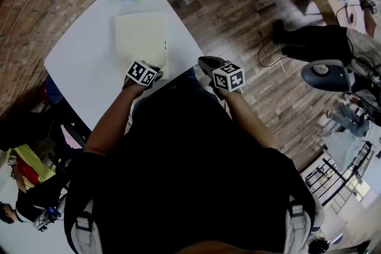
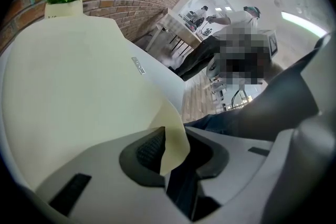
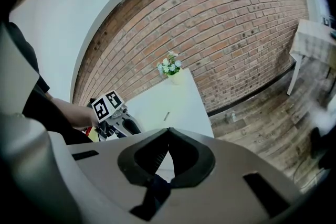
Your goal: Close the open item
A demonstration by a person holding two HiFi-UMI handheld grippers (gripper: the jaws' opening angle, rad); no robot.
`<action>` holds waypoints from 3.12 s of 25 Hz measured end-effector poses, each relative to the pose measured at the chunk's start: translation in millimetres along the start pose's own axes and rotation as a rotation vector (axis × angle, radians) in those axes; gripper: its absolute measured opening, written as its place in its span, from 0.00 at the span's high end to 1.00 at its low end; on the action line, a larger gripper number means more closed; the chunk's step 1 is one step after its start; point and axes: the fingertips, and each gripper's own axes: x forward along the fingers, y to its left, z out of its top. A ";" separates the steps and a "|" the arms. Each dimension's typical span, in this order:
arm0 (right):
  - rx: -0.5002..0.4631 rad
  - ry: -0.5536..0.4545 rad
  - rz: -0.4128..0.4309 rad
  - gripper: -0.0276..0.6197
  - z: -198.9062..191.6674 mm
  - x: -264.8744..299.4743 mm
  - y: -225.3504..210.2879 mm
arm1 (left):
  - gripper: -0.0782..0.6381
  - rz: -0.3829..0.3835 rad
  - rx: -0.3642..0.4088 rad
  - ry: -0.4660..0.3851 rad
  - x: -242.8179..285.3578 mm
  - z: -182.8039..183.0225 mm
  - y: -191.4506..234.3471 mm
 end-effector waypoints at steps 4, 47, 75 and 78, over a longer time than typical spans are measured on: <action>0.003 0.007 0.006 0.93 -2.1 0.2 -1.4 | 0.76 0.001 -0.012 0.007 0.9 0.7 0.5; -0.118 0.001 0.027 0.93 37.5 0.5 18.9 | 0.76 -0.009 -0.007 -0.242 -52.4 33.4 -16.3; -0.199 0.034 0.070 0.93 73.0 38.5 60.8 | 0.88 0.146 -0.082 -0.595 -178.5 17.9 28.8; -0.208 0.037 0.076 0.93 75.9 42.2 66.3 | 0.88 0.152 -0.091 -0.622 -188.0 14.4 33.2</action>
